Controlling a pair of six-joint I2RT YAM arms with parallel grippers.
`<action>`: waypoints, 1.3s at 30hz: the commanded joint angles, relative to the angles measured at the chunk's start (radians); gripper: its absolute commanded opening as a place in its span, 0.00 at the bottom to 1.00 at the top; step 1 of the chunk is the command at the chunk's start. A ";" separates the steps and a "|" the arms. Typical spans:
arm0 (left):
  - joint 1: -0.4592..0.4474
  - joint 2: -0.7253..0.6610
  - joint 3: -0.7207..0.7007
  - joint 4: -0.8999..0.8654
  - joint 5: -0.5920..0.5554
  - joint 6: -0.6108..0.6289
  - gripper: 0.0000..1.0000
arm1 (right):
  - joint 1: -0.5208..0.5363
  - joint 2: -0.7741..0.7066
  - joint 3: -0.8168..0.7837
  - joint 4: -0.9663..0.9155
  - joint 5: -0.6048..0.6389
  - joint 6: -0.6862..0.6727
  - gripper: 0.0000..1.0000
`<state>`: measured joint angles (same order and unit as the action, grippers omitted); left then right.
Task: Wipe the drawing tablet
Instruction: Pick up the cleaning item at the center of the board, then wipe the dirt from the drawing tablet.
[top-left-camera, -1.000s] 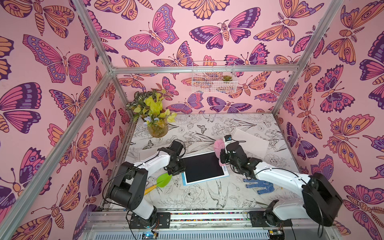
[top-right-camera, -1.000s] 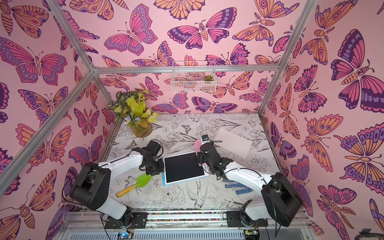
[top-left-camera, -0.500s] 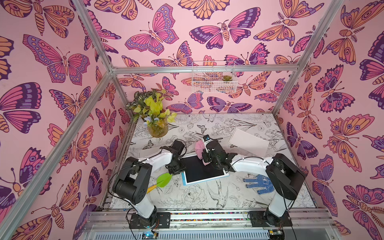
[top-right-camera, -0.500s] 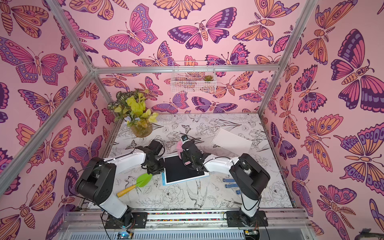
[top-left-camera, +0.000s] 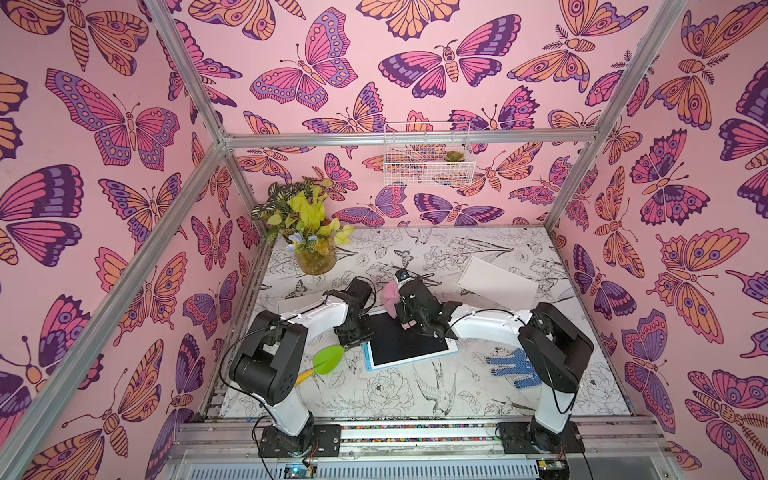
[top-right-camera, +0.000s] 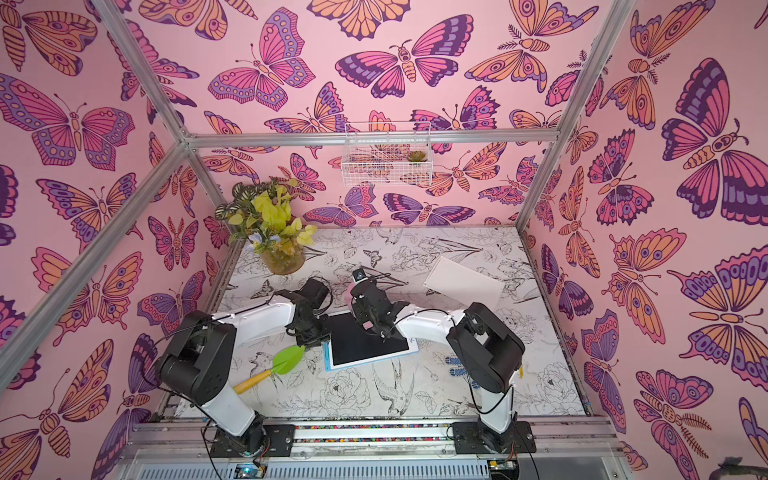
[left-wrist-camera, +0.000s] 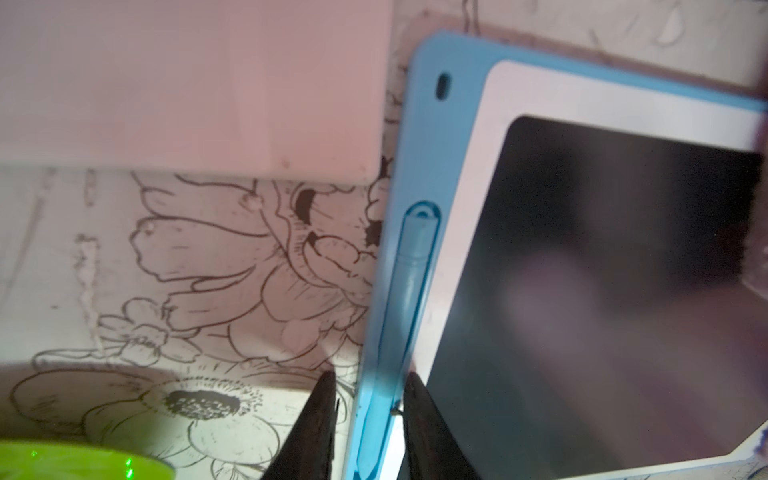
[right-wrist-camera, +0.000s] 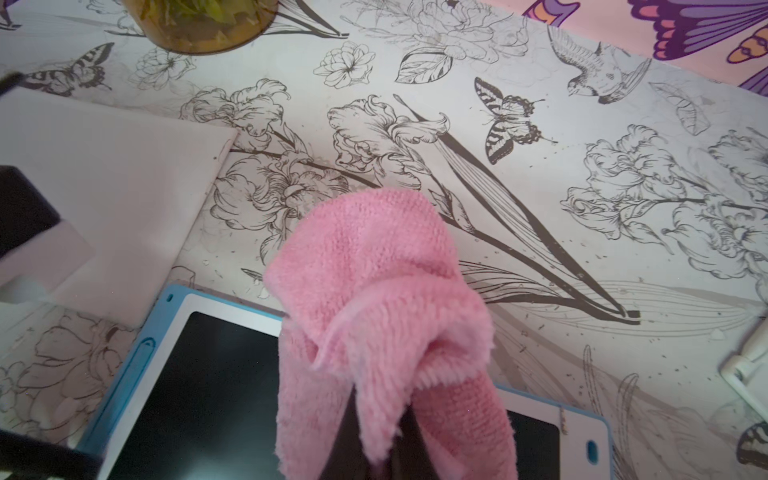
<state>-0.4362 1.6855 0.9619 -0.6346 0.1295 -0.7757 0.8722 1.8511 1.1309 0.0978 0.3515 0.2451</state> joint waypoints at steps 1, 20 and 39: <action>-0.006 0.044 -0.008 -0.029 -0.034 -0.007 0.30 | -0.016 -0.061 -0.014 -0.025 0.106 -0.011 0.00; -0.015 0.074 0.040 -0.073 -0.060 -0.004 0.24 | -0.042 -0.107 -0.054 -0.134 0.046 -0.064 0.00; -0.027 0.111 0.012 -0.072 -0.070 -0.011 0.17 | 0.009 0.100 -0.181 0.458 0.021 -0.035 0.69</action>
<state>-0.4530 1.7309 1.0222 -0.6815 0.0910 -0.7761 0.8734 1.9240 0.9344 0.4065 0.3725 0.2276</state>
